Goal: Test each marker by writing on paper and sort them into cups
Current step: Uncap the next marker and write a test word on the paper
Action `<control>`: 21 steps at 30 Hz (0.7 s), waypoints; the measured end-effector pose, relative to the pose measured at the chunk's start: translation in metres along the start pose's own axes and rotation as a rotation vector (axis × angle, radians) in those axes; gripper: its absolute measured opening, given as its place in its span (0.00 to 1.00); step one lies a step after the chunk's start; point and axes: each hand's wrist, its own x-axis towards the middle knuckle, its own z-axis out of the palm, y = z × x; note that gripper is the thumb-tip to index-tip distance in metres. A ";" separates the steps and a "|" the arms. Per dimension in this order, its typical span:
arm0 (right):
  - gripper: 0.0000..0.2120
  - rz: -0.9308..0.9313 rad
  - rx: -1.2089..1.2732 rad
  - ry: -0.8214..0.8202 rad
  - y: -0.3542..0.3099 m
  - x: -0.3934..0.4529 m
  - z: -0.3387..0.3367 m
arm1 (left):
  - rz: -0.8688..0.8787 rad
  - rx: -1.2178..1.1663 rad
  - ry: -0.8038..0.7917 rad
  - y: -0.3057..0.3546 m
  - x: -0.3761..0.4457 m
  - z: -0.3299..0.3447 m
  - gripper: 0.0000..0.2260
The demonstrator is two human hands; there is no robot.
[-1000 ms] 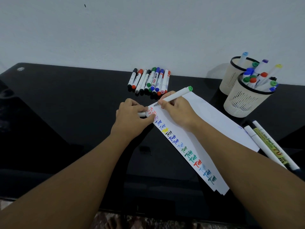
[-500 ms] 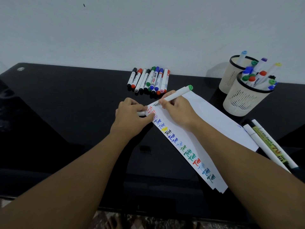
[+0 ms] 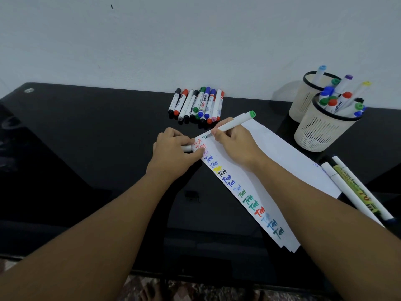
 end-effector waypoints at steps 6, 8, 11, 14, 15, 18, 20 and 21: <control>0.07 -0.011 -0.010 0.042 0.001 0.001 0.001 | 0.001 -0.002 -0.001 -0.002 0.001 -0.001 0.17; 0.07 -0.007 -0.018 0.036 0.001 0.001 0.001 | -0.003 -0.009 -0.001 -0.001 0.001 0.000 0.17; 0.07 -0.009 -0.020 0.025 0.000 0.000 0.000 | -0.010 -0.006 -0.003 0.000 0.001 -0.001 0.16; 0.06 -0.007 -0.031 0.027 0.001 0.000 0.000 | -0.006 -0.006 -0.003 0.000 0.001 -0.001 0.16; 0.07 -0.005 -0.031 0.025 0.001 0.000 0.000 | -0.002 -0.006 0.001 0.000 0.001 -0.001 0.15; 0.07 -0.004 -0.010 0.039 0.002 0.001 0.000 | -0.004 0.000 -0.003 0.001 0.001 -0.001 0.16; 0.07 -0.010 0.004 0.049 0.001 0.001 0.000 | -0.007 -0.013 -0.003 0.001 0.001 -0.001 0.17; 0.07 -0.013 -0.003 0.046 0.001 0.001 0.001 | -0.007 -0.017 -0.002 0.001 0.001 -0.002 0.17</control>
